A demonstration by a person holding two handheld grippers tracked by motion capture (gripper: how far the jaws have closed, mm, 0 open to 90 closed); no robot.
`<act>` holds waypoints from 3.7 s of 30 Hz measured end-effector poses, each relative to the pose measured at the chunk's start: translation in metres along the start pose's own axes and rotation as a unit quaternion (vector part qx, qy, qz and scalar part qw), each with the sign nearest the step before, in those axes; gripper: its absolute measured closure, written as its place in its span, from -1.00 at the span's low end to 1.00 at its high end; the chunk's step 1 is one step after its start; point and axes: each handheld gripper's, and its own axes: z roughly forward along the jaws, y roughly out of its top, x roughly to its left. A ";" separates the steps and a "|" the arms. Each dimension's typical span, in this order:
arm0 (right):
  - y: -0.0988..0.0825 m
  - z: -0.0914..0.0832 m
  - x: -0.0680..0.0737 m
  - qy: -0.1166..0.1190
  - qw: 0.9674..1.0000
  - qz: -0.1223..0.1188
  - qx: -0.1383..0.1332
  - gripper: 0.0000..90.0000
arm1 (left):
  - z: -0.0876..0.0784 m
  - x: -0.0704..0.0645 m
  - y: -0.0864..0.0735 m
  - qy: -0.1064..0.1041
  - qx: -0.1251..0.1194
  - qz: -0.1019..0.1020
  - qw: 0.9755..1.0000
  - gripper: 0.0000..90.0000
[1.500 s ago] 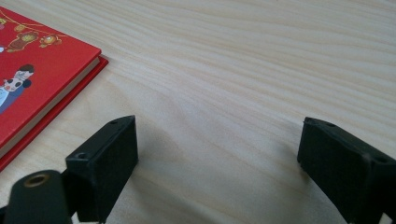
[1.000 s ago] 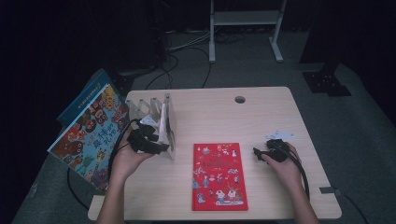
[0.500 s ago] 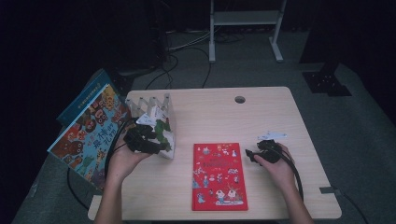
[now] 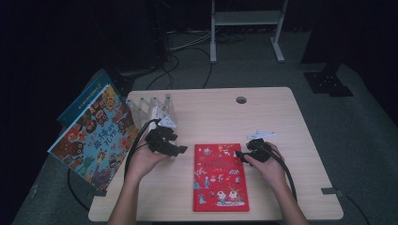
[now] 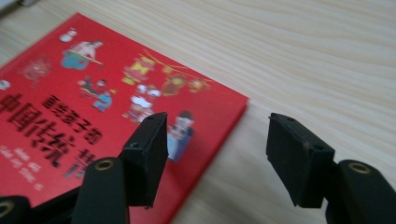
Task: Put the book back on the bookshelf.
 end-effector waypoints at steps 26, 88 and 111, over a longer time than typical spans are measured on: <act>0.045 0.057 0.033 0.099 0.994 -0.019 0.052 -0.18 | 0.051 -0.008 0.006 -0.033 0.019 0.020 0.999 -0.33; -0.087 -0.071 0.034 0.055 0.996 -0.064 0.042 -0.41 | 0.123 0.007 -0.002 -0.051 0.043 -0.020 0.998 -0.59; -0.086 -0.071 0.025 0.062 0.995 -0.074 0.019 -0.45 | 0.111 0.000 -0.013 -0.025 0.054 -0.057 0.997 -0.60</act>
